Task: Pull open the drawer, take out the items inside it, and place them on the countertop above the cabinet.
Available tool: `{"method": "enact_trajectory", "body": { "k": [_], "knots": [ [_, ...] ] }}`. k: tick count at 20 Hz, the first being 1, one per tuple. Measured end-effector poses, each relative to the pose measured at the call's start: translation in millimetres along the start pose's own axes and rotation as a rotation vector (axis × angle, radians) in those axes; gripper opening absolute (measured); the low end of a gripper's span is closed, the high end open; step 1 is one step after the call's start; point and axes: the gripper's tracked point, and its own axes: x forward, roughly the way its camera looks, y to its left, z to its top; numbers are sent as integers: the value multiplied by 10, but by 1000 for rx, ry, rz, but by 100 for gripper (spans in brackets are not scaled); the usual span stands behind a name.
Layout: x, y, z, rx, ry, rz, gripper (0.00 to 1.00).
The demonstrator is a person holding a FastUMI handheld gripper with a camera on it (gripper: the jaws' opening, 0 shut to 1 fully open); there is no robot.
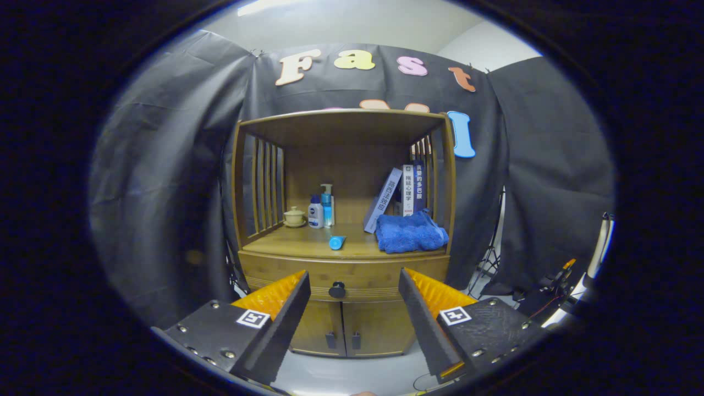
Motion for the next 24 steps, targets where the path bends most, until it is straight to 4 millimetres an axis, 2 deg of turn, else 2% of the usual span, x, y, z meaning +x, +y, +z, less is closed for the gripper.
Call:
{"method": "enact_trajectory", "body": {
  "k": [7,8,10,13,16,18,21,24],
  "knots": [
    [-83,-39,-61,24,3,13,97],
    [-85,-9,-93,45,15,24,96],
    [-102,189,-125,98,54,77,97],
    [-35,375,57,145,15,114,97],
    [-48,443,62,70,60,128,96],
    [-54,474,174,7,77,142,96],
    [-58,484,395,-25,62,182,97],
    [-49,368,488,20,64,201,97]
  ]
}}
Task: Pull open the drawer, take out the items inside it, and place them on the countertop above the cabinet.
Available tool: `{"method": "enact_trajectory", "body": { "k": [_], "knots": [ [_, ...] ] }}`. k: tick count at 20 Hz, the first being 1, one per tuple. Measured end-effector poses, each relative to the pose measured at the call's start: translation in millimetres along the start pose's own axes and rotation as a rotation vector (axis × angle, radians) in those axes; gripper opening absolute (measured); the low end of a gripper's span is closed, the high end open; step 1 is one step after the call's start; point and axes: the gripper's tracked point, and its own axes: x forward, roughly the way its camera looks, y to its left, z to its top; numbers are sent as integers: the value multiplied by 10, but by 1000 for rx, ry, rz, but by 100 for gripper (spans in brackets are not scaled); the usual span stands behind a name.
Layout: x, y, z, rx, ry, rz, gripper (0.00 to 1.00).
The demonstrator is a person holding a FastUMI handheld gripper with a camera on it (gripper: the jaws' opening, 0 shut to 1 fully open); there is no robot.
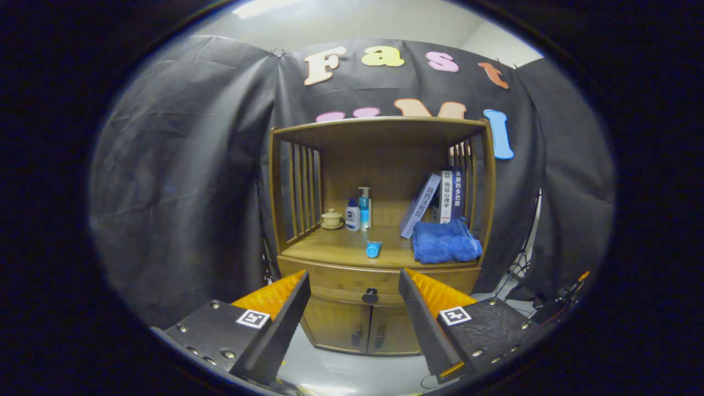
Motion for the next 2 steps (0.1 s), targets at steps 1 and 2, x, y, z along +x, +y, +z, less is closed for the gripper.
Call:
{"method": "enact_trajectory", "body": {
  "k": [1,2],
  "knots": [
    [-26,-67,31,9,-3,-2,97],
    [-44,-124,55,13,-8,-6,97]
  ]
}}
